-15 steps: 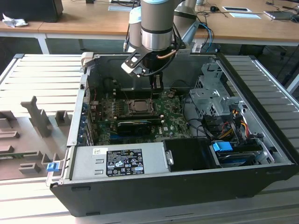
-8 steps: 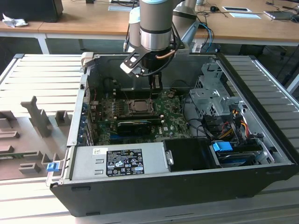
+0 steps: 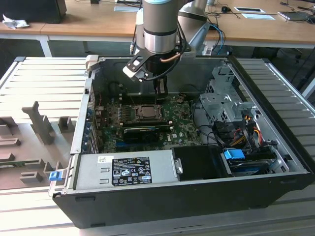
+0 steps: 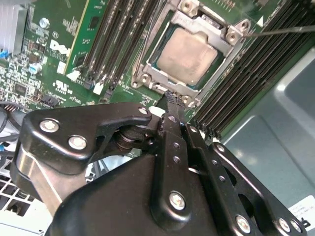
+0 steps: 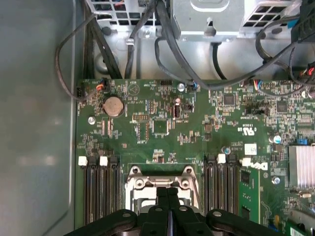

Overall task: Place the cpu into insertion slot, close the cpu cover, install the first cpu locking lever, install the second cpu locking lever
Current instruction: 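Close the cpu cover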

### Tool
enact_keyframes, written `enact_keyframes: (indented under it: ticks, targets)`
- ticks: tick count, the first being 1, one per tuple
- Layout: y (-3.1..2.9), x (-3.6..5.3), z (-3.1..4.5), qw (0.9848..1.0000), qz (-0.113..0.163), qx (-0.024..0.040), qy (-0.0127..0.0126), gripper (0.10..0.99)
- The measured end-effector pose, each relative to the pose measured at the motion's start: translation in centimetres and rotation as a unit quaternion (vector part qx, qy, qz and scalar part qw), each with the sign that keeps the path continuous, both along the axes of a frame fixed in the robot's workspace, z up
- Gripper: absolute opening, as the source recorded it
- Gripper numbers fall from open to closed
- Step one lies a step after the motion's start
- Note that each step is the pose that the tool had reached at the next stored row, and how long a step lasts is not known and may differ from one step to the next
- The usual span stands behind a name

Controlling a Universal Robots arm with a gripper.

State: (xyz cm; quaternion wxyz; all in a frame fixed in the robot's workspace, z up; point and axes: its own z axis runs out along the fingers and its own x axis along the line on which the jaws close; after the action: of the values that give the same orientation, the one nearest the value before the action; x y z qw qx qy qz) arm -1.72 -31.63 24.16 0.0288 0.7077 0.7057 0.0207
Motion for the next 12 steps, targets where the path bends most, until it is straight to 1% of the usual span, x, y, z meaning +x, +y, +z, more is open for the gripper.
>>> enact_keyframes:
  ticks: [5,10,12]
  targets:
    - [0.0,-1.04,-0.05,1.0,0.0,0.0,0.0,0.106]
    - [0.0,-1.69,-0.07,1.0,0.0,-0.0001,0.0,0.106]
    - [0.0,-2.16,-0.08,1.0,0.0,-0.0001,0.0,0.106]
